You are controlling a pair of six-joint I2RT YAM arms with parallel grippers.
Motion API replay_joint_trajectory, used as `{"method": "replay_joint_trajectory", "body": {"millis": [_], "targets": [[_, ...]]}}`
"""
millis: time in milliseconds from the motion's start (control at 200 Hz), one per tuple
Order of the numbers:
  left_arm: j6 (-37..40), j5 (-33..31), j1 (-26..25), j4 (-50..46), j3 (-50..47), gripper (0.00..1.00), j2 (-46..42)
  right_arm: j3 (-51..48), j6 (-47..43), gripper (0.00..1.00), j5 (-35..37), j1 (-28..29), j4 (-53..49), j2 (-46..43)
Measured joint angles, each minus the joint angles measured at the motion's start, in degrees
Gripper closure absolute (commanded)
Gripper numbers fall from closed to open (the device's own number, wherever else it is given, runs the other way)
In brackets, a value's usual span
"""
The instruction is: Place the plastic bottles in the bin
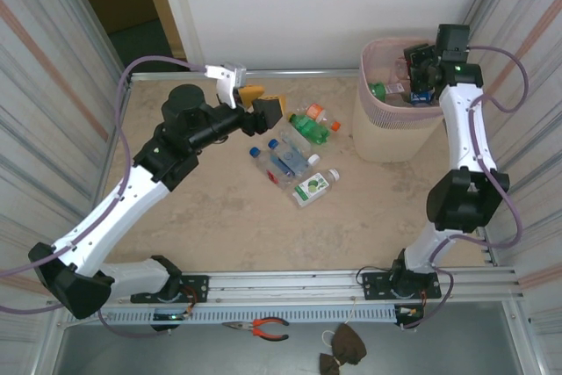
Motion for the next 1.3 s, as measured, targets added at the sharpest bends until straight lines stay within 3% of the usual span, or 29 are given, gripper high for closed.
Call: {"method": "replay_joint_trajectory", "body": {"millis": [296,561,701,1072,1303], "targets": [[0.0,-0.7,0.0,-0.4,-1.1,0.20,0.0,6.3,16.1,0.38,2.6,1.2,-2.5,9.8],[-0.2,-1.1,0.0,-0.4,-2.3,0.19,0.0,7.7,20.5,0.15,4.0,1.7,-4.9,13.8],[-0.2,-1.3,0.0,-0.5,-2.6,0.19,0.0,8.7,20.4,0.09,4.6,1.2,-6.2,13.4],[-0.5,-1.5,0.1,-0.4,-2.8,0.20,0.2,7.2,15.9,0.15,5.5,-1.9,-8.1,1.2],[-2.2,-4.1,0.1,-4.3,-2.3,0.29,3.0,6.5,8.3,0.20,4.4,-2.9,-6.7,-1.9]]}}
